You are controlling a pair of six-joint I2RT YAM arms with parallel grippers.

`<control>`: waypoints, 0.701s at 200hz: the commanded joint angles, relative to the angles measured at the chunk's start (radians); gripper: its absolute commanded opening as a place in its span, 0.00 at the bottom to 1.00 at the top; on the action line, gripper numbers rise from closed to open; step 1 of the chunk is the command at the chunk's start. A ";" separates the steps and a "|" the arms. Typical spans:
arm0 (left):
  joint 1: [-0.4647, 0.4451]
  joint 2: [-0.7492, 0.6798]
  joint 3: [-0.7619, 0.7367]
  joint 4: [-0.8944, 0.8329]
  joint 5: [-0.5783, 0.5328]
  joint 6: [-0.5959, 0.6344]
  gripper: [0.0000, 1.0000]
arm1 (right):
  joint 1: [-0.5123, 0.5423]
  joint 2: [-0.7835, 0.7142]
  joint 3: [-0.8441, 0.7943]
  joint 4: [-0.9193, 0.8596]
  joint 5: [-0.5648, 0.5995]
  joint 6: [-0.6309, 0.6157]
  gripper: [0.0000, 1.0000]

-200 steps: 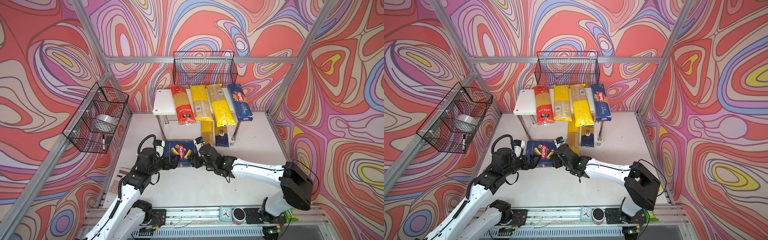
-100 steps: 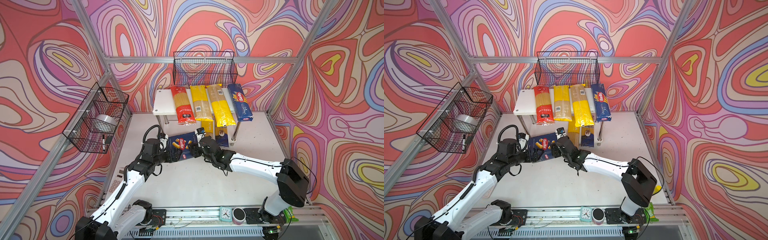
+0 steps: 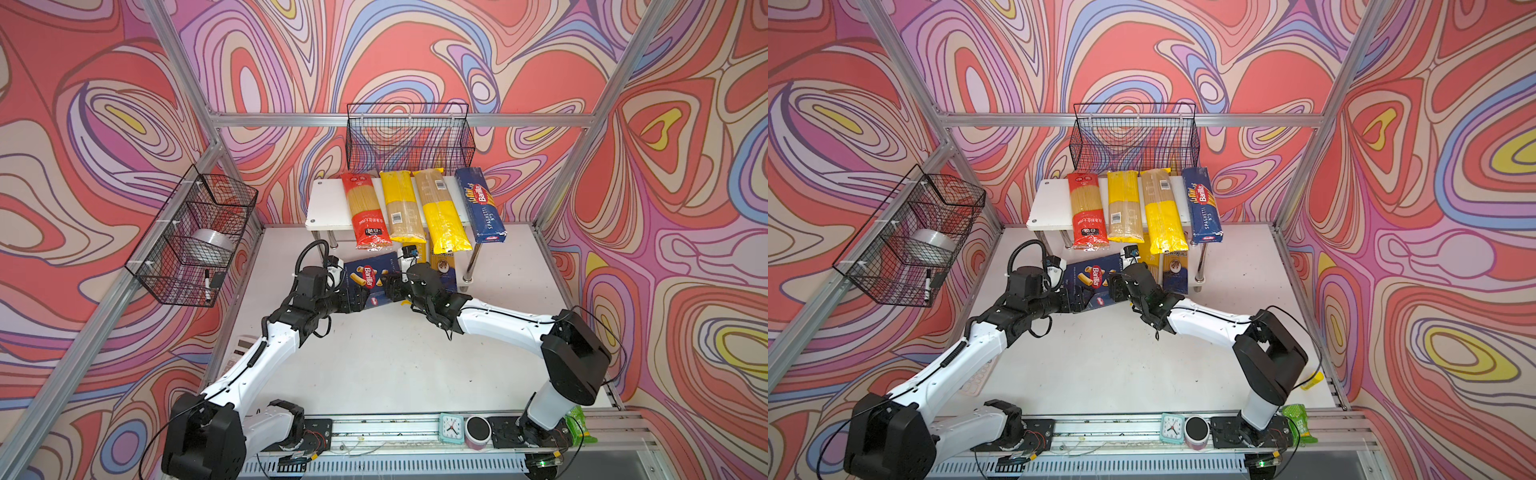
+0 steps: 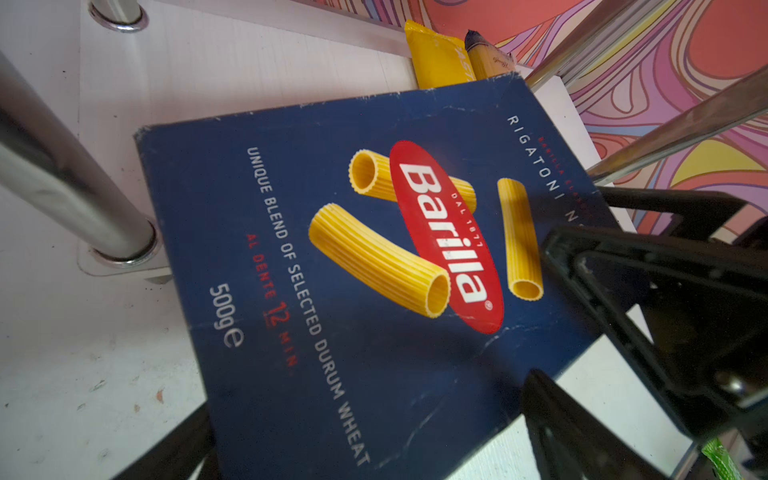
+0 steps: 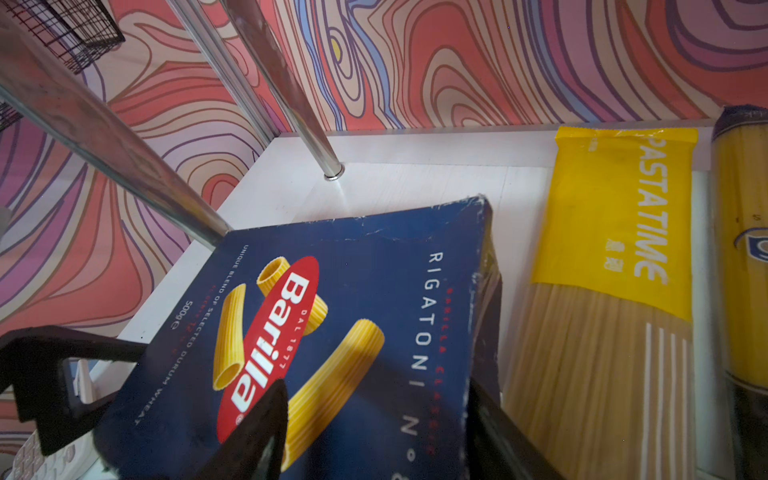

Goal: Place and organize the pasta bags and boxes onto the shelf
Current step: 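Carry the rigatoni box with both grippers onto the shelf's lower tier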

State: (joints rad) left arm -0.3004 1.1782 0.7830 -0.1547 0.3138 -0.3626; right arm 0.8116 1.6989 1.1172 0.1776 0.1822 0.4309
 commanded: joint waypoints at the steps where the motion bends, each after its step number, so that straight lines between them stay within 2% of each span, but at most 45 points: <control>1: -0.040 0.018 0.100 0.165 0.134 0.066 1.00 | 0.041 0.035 0.038 0.161 -0.192 -0.006 0.67; 56: -0.040 0.105 0.163 0.165 0.114 0.101 1.00 | 0.016 0.103 0.050 0.200 -0.200 0.009 0.67; 94: -0.039 0.175 0.189 0.150 0.086 0.124 1.00 | -0.023 0.155 0.091 0.234 -0.254 0.044 0.67; 140: -0.036 0.200 0.219 0.095 -0.025 0.134 1.00 | -0.035 0.205 0.154 0.199 -0.236 0.020 0.67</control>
State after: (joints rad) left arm -0.3000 1.3785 0.9192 -0.1455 0.2104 -0.2794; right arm 0.7334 1.8854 1.1950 0.2771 0.1043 0.4664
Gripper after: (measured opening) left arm 0.994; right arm 0.667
